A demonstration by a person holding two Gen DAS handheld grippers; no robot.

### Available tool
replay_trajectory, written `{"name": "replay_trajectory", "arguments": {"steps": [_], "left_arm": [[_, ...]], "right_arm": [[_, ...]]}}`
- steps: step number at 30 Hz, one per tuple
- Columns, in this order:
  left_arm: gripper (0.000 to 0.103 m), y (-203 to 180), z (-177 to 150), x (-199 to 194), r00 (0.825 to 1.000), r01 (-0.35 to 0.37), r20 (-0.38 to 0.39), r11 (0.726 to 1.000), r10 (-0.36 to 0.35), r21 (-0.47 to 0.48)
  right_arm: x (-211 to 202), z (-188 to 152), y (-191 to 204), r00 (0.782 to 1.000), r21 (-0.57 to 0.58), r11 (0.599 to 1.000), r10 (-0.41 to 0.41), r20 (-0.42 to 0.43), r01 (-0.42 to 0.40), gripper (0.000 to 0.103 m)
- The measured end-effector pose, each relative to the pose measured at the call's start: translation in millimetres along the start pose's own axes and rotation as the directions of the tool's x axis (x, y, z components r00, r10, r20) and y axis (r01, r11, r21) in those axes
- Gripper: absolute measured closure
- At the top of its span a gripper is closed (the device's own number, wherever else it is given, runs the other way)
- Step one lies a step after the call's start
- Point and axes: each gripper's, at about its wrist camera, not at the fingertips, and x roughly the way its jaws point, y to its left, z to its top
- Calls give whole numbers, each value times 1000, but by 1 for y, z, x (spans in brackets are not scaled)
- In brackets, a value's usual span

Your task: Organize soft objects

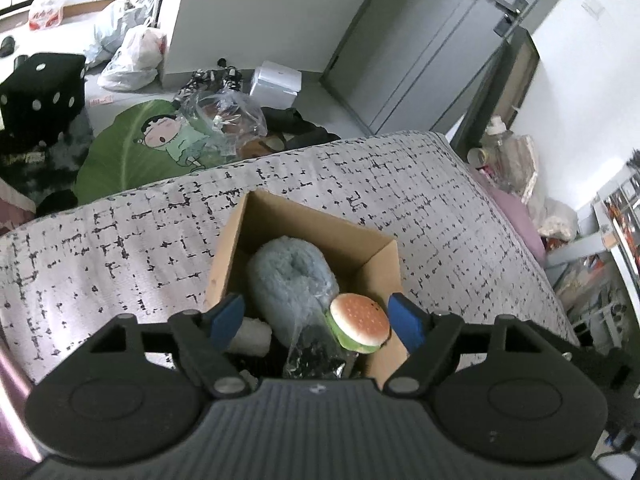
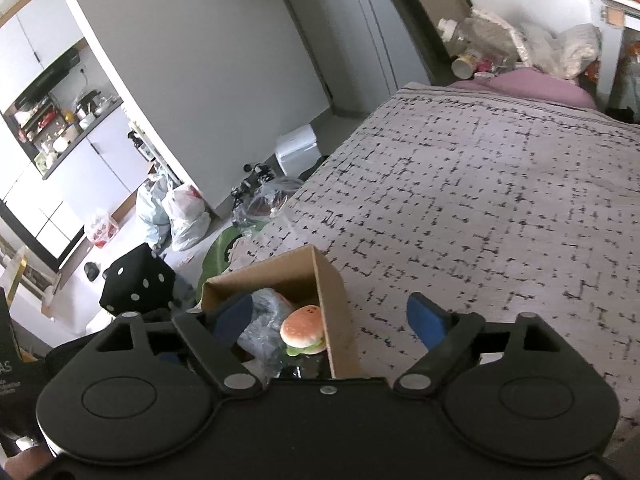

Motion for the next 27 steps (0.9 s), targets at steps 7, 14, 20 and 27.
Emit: {"name": "replay_trajectory", "arguments": {"steps": [7, 14, 20, 27], "left_arm": [[9, -18, -8, -29, 1000, -26, 7, 997, 26, 69], [8, -39, -20, -56, 999, -42, 15, 995, 41, 94], [2, -53, -28, -74, 997, -78, 38, 991, 74, 113], [1, -69, -40, -95, 995, -96, 52, 987, 90, 132]], "right_arm": [[-25, 1, -12, 1000, 3, 1000, 14, 18, -14, 5], [-49, 0, -27, 999, -21, 999, 32, 26, -32, 0], [-65, 0, -37, 1000, -48, 999, 8, 4, -8, 0], [-88, -1, -47, 999, -94, 995, 38, -2, -38, 0]]}}
